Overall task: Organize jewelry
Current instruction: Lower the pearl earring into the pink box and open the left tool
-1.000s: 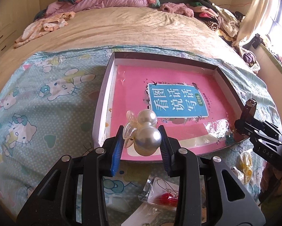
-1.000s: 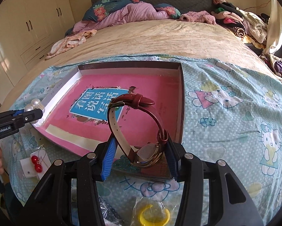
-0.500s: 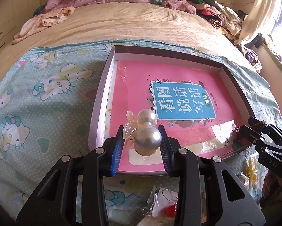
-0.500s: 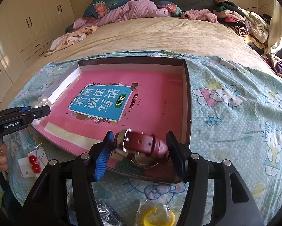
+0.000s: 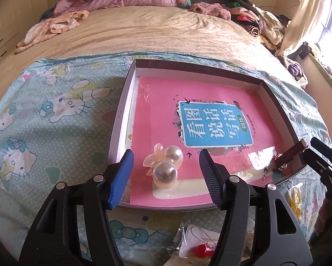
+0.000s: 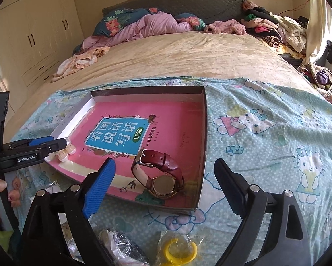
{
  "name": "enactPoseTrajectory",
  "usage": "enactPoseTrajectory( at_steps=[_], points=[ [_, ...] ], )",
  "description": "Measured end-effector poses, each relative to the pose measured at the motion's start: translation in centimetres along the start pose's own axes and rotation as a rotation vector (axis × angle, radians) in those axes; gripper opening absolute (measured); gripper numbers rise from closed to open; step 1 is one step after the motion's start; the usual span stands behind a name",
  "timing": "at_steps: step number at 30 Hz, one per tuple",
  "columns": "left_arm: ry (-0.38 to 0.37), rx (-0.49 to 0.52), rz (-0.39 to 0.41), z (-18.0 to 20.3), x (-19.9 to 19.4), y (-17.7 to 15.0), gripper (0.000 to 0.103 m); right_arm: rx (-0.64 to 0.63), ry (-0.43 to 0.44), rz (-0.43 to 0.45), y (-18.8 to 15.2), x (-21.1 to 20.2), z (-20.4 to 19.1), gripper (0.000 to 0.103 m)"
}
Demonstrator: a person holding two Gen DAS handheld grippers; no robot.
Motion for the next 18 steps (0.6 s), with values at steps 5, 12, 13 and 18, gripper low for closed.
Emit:
enactPoseTrajectory(
  at_steps=[5, 12, 13, 18],
  points=[
    [0.003, -0.006, 0.030, 0.0, -1.5, 0.2, 0.070, 0.009, 0.001, 0.025, 0.1, -1.5, 0.1, 0.092],
    [-0.005, -0.012, 0.082, 0.3, -4.5, 0.2, 0.093, 0.016, 0.007, 0.061, 0.2, -3.7, -0.1, 0.092],
    [-0.006, -0.011, 0.087, 0.4, -4.9, 0.1, 0.093, 0.015, 0.007, 0.066, 0.2, -4.0, -0.2, 0.092],
    [-0.014, -0.018, 0.112, 0.5, -6.7, -0.6, 0.093, 0.005, 0.013, 0.088, -0.1, -5.6, -0.6, 0.093]
  ],
)
Point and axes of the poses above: each gripper's, at about its wrist camera, not at the fingertips, and x roughly the way its jaws point, z to its right, y to its top, the point moved 2 cm from there along x, roughly the way its jaws point, and after that the axes turned 2 degrees about -z, right-handed, at the moved point
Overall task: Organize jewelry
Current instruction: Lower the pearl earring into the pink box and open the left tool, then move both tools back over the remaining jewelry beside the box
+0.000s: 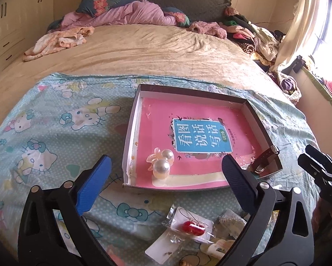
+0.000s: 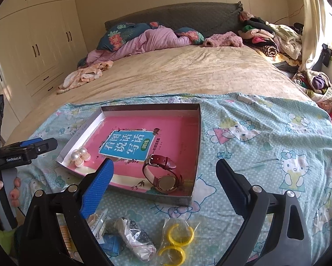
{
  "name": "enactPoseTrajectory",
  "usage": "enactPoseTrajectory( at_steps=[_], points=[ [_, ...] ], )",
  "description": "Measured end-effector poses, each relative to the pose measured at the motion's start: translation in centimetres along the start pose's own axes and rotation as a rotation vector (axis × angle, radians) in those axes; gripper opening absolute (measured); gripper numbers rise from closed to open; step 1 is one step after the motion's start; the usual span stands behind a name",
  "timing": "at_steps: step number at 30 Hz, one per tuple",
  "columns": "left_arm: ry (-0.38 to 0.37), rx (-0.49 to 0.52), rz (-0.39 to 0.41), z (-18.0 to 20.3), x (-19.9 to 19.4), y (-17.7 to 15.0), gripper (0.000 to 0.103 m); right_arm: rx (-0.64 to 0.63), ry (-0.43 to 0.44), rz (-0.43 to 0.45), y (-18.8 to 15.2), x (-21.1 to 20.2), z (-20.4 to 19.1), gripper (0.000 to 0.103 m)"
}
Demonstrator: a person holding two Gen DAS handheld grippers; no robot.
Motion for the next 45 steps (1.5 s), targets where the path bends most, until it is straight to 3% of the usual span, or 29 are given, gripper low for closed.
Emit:
enactPoseTrajectory(
  at_steps=[21, 45],
  points=[
    [0.002, -0.010, 0.062, 0.5, -5.5, -3.5, 0.093, -0.068, 0.029, 0.037, -1.8, -5.0, -2.4, 0.093],
    [0.010, -0.001, 0.005, 1.6, -6.2, -9.1, 0.093, -0.141, 0.059, -0.019, -5.1, -5.8, -3.5, 0.093]
  ],
)
Point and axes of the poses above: each gripper's, at about its wrist camera, not at the fingertips, and x roughly the way its jaws point, z to its right, y to its top, the point moved 2 cm from there along x, roughly the way its jaws point, and after that the axes turned 2 degrees about -z, right-handed, at the moved point
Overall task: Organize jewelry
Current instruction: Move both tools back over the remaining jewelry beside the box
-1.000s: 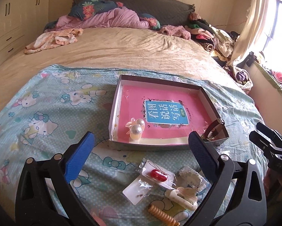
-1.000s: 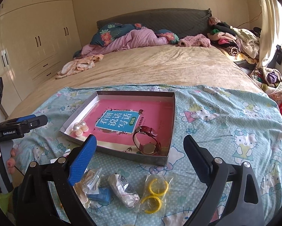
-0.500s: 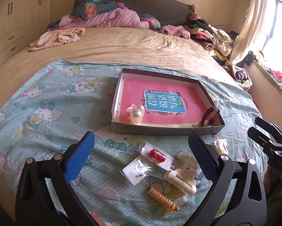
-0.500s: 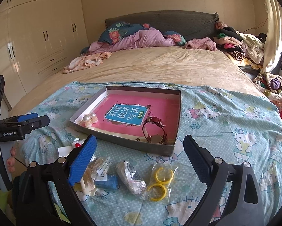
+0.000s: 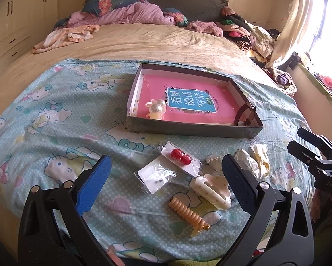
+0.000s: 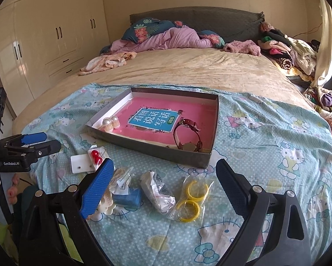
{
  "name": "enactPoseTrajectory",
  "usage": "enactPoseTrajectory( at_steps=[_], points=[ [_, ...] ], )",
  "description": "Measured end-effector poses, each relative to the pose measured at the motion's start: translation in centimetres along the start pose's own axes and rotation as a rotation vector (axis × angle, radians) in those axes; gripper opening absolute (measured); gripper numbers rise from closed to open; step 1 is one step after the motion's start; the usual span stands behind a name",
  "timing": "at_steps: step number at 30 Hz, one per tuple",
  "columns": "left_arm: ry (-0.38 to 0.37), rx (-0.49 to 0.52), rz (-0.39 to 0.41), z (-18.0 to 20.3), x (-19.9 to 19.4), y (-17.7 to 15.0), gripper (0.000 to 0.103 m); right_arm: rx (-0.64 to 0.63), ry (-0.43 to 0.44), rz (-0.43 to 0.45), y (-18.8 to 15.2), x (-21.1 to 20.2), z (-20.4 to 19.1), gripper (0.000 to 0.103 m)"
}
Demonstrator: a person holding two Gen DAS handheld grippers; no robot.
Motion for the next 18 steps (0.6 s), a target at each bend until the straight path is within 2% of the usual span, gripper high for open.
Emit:
enactPoseTrajectory(
  at_steps=[18],
  points=[
    [0.005, 0.021, -0.073, 1.4, 1.0, -3.3, 0.093, -0.073, -0.026, -0.070, -3.0, 1.1, -0.4, 0.093]
  ],
)
Point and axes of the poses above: each gripper's, at about its wrist camera, not at the fingertips, and x roughly the way its jaws point, z to its right, y to its top, the point moved 2 cm from there along x, roughly the way its jaws point, and after that the axes turned 2 degrees about -z, right-handed, at the moved point
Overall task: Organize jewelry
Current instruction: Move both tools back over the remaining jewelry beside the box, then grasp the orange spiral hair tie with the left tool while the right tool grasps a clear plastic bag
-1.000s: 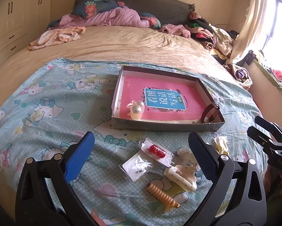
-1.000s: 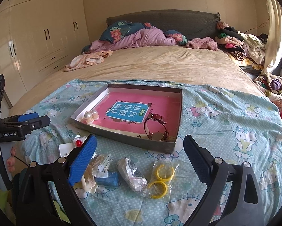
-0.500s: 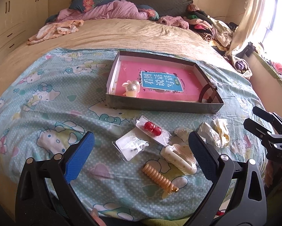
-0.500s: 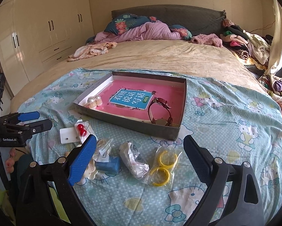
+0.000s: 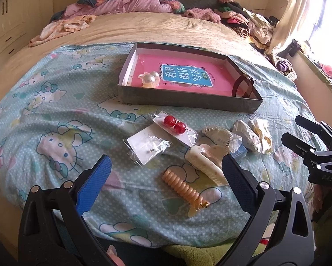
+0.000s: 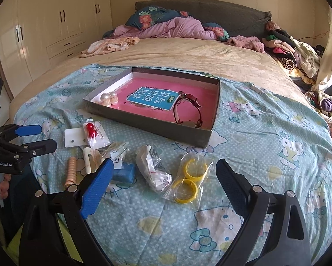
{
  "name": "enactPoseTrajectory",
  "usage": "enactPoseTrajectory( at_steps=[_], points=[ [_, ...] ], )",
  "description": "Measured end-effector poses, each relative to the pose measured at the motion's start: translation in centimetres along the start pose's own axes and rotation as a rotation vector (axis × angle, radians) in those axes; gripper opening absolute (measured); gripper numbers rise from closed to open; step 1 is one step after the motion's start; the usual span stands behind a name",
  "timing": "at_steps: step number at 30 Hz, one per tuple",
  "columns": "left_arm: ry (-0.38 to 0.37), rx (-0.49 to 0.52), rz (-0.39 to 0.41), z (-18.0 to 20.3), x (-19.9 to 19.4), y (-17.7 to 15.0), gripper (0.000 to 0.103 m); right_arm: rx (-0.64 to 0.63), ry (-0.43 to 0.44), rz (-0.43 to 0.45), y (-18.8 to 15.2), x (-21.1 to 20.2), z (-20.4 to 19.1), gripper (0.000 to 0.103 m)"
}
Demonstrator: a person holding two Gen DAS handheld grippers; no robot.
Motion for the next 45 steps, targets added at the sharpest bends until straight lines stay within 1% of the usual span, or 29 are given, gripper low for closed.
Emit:
enactPoseTrajectory(
  at_steps=[6, 15, 22, 25, 26, 27, 29, 31, 34, 36, 39, 40, 42, 44, 45],
  points=[
    [-0.004, 0.012, -0.030, 0.6, 0.6, -1.2, 0.093, -0.034, -0.017, -0.010, -0.7, 0.4, -0.1, 0.093],
    [-0.020, 0.017, -0.083, 1.6, 2.0, -2.9, 0.093, -0.056, -0.016, -0.038, -1.5, 1.4, -0.1, 0.093],
    [-0.025, 0.006, -0.122, 1.4, 3.2, -4.0, 0.093, -0.097, -0.030, -0.059, -2.2, 2.3, -0.3, 0.093],
    [-0.046, 0.003, -0.134, 1.5, 3.6, -4.3, 0.092, -0.123, -0.041, -0.068, -2.5, 2.9, -0.5, 0.091],
    [-0.057, 0.004, -0.140, 1.6, 3.7, -4.4, 0.087, -0.130, -0.043, -0.071, -2.6, 3.0, -0.5, 0.091],
    [-0.060, 0.010, -0.147, 1.8, 3.9, -4.5, 0.080, -0.134, -0.042, -0.074, -2.7, 3.2, -0.6, 0.091],
    [-0.063, 0.020, -0.160, 2.3, 4.4, -4.7, 0.072, -0.141, -0.036, -0.079, -2.8, 3.6, -0.6, 0.091],
    [-0.057, 0.031, -0.167, 2.6, 4.9, -4.8, 0.067, -0.150, -0.033, -0.084, -2.8, 4.0, -0.7, 0.091],
    [-0.043, 0.048, -0.161, 2.9, 5.3, -4.6, 0.061, -0.170, -0.034, -0.092, -2.7, 4.6, -0.8, 0.088],
    [-0.029, 0.049, -0.154, 2.7, 5.6, -4.4, 0.051, -0.184, -0.042, -0.095, -2.6, 5.0, -0.9, 0.086],
    [-0.029, 0.040, -0.146, 2.3, 5.7, -4.2, 0.042, -0.213, -0.058, -0.100, -2.3, 5.8, -1.1, 0.084],
    [-0.032, 0.037, -0.144, 2.1, 5.7, -4.1, 0.040, -0.222, -0.057, -0.102, -2.3, 6.0, -1.2, 0.083],
    [-0.039, 0.028, -0.139, 1.7, 5.6, -4.0, 0.030, -0.247, -0.058, -0.107, -2.1, 6.5, -1.5, 0.079],
    [-0.053, 0.015, -0.134, 1.4, 5.4, -3.9, 0.028, -0.273, -0.064, -0.112, -2.1, 7.1, -1.9, 0.076],
    [-0.054, 0.013, -0.131, 1.3, 5.3, -3.9, 0.022, -0.288, -0.065, -0.116, -2.0, 7.4, -2.1, 0.072]
  ],
)
Point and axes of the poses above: each gripper's, at about its wrist camera, not at the fingertips, and x roughly the way its jaws point, z to its right, y to its top, the point moved 2 cm from there along x, roughly the way its jaws point, and after that the axes turned 2 degrees about -z, right-handed, at the moved point
